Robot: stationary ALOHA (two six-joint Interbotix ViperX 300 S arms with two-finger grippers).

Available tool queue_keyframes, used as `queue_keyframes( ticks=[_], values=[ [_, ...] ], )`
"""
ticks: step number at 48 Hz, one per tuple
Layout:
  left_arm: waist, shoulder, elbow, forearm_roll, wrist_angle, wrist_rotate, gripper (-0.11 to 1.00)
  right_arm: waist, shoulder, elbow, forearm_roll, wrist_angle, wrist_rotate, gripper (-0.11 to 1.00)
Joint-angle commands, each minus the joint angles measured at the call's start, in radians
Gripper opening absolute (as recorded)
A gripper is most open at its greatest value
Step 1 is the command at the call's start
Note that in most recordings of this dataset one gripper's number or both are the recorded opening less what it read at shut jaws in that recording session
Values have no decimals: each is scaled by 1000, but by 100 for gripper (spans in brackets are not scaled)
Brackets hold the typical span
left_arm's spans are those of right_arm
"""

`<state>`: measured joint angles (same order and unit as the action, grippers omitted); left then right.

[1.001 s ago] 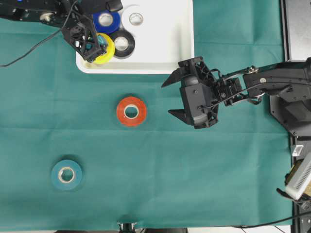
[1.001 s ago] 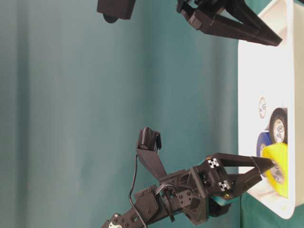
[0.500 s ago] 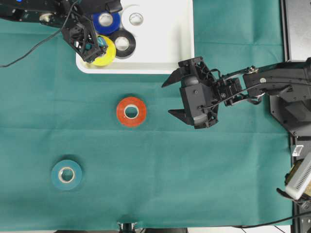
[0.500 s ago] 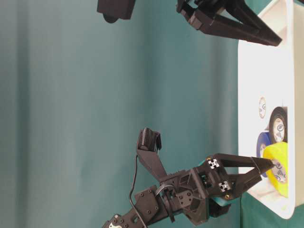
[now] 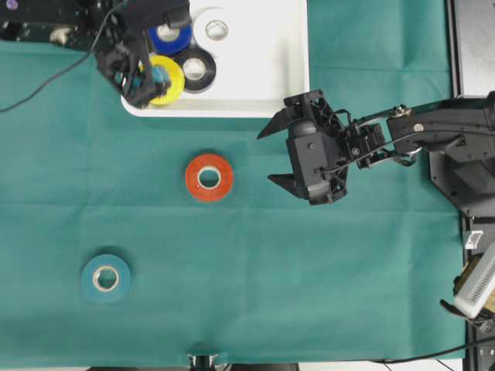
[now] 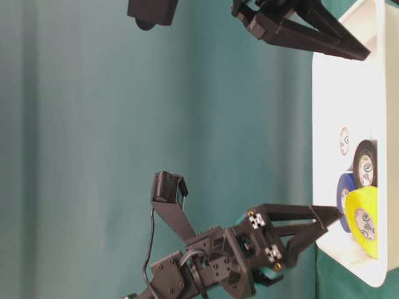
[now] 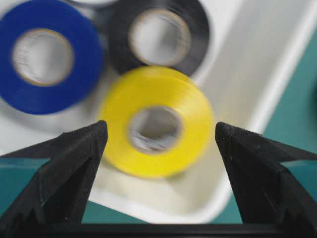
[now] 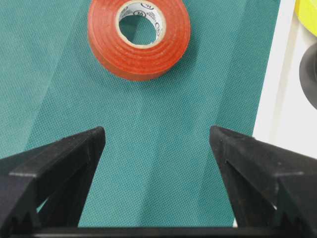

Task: Put the tape alternately from left to right into the white case.
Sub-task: 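Release the yellow roll in the tray and withdraw the left gripper, then move the right gripper down over the red tape roll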

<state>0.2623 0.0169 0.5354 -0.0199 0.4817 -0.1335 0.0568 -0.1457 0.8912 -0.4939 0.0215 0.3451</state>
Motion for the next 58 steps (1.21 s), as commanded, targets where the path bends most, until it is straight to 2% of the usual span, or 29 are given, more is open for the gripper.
queue_keyframes(
  ticks=[1,15,34,58],
  values=[
    [-46,-37,0,-3,-3,0,100,3,-8,-9,2,-8,2,80],
    [-201,-58,32,-3,-5,2,100,2,-8,-14,2,-8,2,80],
    [-362,-58,61,-2,-6,0,100,3,-8,-11,2,-8,2,80],
    [-380,-60,83,-3,-6,0,100,9,2,-11,3,-41,2,80]
  ],
)
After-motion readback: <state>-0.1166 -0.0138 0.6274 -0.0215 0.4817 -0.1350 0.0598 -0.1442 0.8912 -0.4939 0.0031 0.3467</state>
